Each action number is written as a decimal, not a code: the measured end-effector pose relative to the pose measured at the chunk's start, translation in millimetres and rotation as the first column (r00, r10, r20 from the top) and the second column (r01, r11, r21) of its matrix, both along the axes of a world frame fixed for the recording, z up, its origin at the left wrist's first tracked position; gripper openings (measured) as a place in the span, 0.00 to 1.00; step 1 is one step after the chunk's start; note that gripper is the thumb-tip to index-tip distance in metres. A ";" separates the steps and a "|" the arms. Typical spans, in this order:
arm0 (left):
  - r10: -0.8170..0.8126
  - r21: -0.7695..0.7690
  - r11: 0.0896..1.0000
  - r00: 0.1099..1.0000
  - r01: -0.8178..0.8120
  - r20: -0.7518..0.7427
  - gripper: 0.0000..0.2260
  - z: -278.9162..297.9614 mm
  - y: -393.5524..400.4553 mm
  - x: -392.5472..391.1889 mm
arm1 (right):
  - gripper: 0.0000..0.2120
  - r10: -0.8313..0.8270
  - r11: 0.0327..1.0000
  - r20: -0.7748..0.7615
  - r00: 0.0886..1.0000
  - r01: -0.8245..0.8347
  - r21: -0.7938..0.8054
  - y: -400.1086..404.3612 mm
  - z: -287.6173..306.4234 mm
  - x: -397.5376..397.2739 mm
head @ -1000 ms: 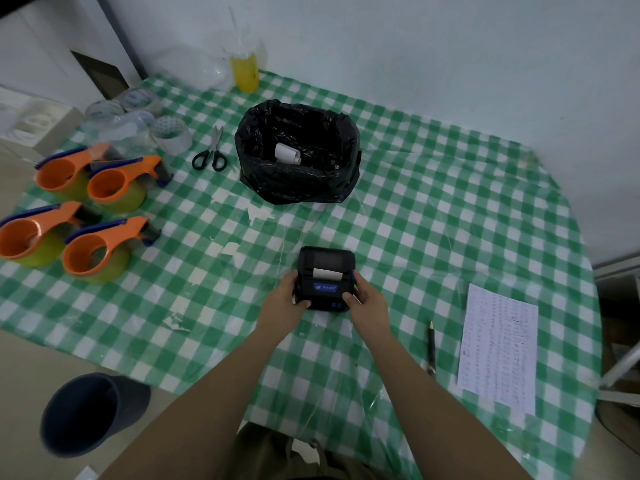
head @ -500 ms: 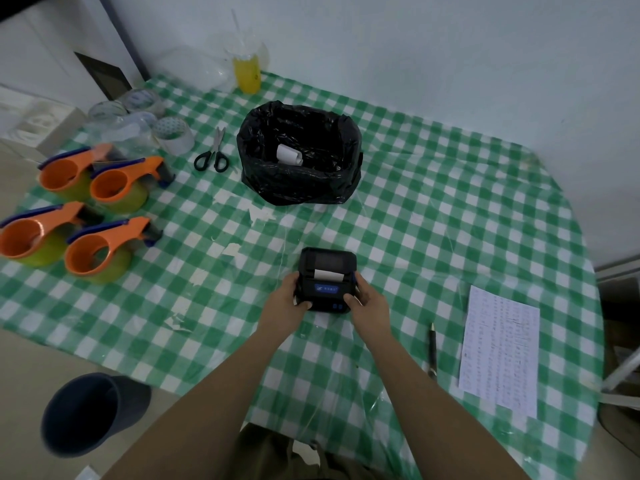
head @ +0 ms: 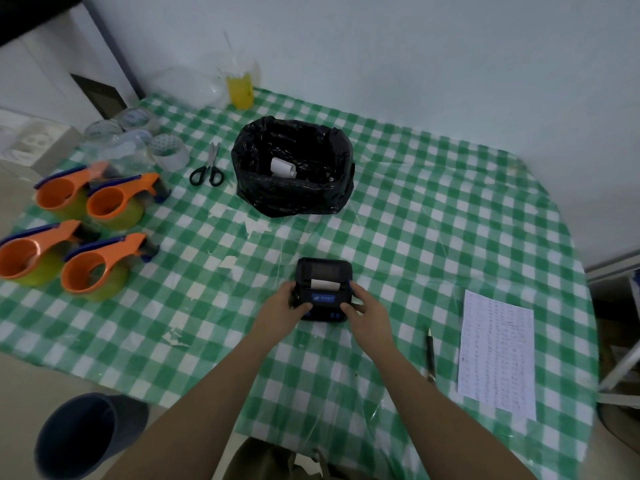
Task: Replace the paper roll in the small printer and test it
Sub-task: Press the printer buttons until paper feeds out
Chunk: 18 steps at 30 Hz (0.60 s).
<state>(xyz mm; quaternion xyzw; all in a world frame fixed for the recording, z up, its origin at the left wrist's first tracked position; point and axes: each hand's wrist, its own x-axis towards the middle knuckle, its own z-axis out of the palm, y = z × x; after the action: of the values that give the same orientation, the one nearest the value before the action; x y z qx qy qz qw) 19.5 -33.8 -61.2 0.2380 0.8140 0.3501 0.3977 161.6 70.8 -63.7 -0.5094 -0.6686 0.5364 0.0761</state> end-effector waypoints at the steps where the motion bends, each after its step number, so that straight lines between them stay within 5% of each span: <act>1: 0.011 -0.001 1.000 1.000 -0.011 -0.015 0.19 0.7 1.1 -0.9 | 0.19 0.007 1.000 0.000 1.000 -0.007 0.020 -1.6 0.6 1.6; 4: 0.038 -0.003 0.999 0.997 -0.038 -0.070 0.17 3.2 2.8 -0.3 | 0.13 0.048 0.997 0.020 0.999 -0.049 0.061 -6.3 1.1 6.8; 13: 0.086 0.023 0.996 0.996 -0.085 -0.033 0.17 2.8 4.5 3.8 | 0.18 0.245 0.917 0.282 0.928 -0.316 0.243 -5.6 6.4 10.9; 18: 0.091 0.020 0.996 0.995 -0.090 -0.027 0.18 2.5 3.5 4.3 | 0.17 0.228 0.918 0.302 0.926 -0.308 0.249 -6.8 8.1 8.9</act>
<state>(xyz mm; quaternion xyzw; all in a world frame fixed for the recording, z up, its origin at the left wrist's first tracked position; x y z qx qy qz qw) 23.8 -30.3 -58.7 0.2093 0.8262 0.3720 0.3678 170.5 64.1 -55.6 -0.4629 -0.8082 0.3637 -0.0152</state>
